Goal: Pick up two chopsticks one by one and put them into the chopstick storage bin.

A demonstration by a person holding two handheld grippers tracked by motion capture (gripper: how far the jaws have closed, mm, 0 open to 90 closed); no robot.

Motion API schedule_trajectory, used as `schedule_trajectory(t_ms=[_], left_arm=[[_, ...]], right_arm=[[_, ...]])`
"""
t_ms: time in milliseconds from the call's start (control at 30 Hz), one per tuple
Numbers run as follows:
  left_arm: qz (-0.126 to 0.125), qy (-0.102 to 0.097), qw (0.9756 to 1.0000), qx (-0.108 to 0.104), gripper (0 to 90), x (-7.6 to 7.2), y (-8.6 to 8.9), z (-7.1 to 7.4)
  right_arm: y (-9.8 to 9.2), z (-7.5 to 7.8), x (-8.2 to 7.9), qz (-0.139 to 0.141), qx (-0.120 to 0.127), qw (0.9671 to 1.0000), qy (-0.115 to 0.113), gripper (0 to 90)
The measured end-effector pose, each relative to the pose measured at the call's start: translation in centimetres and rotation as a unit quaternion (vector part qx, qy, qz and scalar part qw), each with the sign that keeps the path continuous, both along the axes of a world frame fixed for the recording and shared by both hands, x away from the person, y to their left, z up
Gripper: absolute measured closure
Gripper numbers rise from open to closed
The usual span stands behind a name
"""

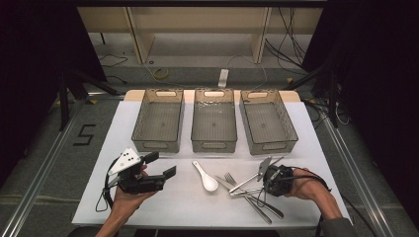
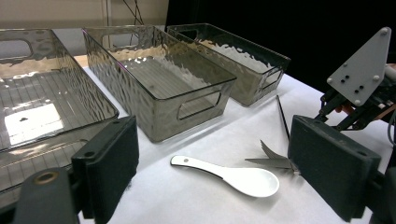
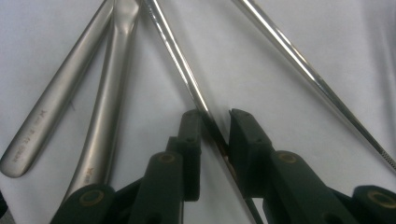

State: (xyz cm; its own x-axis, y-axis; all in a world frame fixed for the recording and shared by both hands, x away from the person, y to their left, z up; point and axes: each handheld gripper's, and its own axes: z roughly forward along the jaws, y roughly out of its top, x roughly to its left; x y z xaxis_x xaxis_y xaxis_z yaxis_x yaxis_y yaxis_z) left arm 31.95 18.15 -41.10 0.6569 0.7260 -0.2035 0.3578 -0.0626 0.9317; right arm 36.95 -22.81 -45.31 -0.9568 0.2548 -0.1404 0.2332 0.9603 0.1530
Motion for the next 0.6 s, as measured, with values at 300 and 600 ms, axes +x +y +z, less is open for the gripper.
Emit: schedule_trajectory(t_ms=[300, 600], left_arm=[[-0.001, 0.001, 1.0000, 0.000, 16.0, -0.05, -0.12, -0.03], [-0.003, 0.000, 1.0000, 0.006, 16.0, -0.08, -0.26, -0.07]], right_arm=[[-0.17, 0.04, -0.60, 0.020, -0.011, 0.9997, -0.001, 79.4], [-0.16, 0.09, -1.12, 0.038, -0.022, 0.9990, -0.001, 84.9]])
